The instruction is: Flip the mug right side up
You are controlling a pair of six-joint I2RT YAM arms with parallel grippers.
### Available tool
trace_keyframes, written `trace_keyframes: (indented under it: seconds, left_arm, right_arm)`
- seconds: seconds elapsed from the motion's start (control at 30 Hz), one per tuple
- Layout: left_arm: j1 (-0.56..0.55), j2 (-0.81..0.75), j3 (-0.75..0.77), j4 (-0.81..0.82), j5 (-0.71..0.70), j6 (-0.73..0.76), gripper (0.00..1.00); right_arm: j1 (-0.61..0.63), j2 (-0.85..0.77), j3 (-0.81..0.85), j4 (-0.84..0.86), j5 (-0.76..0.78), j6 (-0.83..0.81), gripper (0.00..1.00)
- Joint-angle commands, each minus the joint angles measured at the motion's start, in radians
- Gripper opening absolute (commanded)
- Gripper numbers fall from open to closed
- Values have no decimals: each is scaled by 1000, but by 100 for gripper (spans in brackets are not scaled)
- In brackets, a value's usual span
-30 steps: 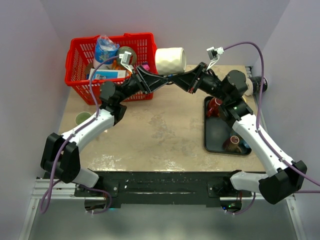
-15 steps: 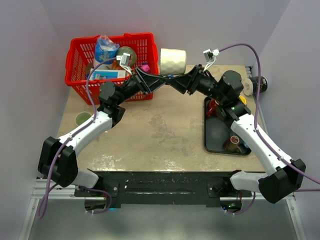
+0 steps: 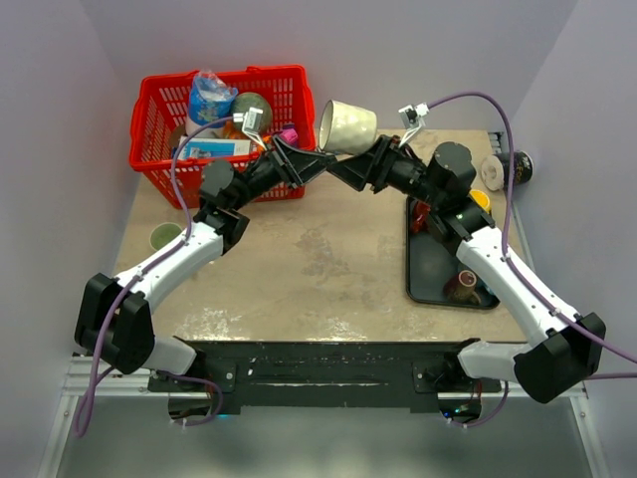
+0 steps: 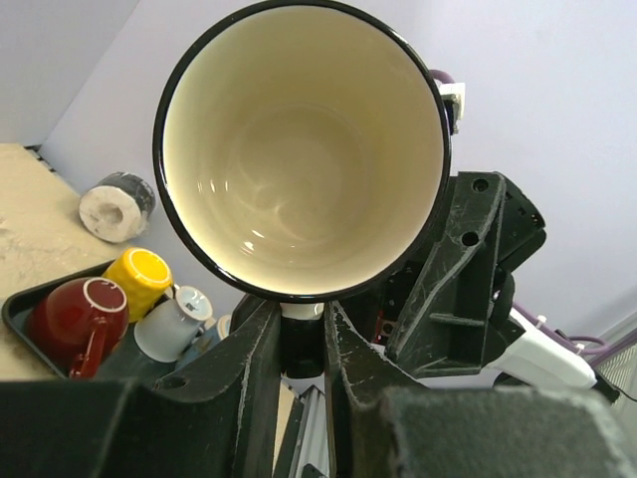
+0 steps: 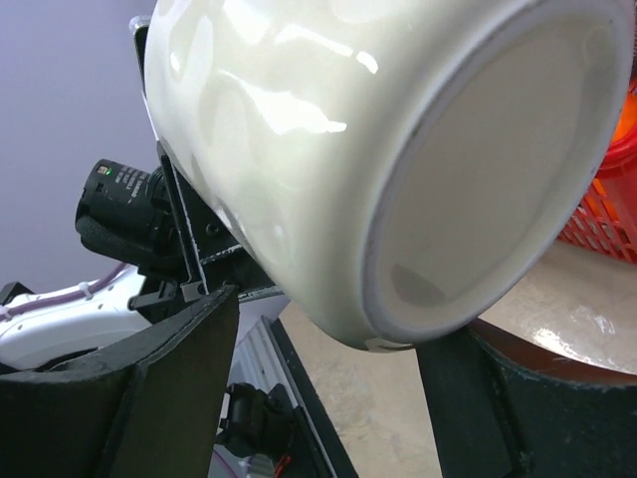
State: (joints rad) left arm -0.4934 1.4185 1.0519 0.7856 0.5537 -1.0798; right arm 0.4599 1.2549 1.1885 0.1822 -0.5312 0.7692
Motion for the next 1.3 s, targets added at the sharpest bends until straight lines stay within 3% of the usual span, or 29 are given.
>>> trace_keyframes:
  seconds: [0.0, 0.3, 0.83, 1.0, 1.27]
  left_arm:
    - [-5, -47, 30, -8, -28, 55, 0]
    - [-4, -27, 83, -183, -49, 73, 0]
    - [50, 20, 177, -499, -89, 46, 0]
    - [58, 22, 195, -588, -103, 102, 0]
    - [58, -33, 209, -902, -234, 328, 0]
  right_arm:
    - [2, -14, 17, 36, 48, -16, 75]
    - [0, 14, 60, -44, 88, -33, 82]
    - [2, 84, 28, -159, 161, 70, 85]
    - [-1, 101, 26, -217, 177, 76, 85]
    - [-32, 92, 43, -338, 232, 74, 85]
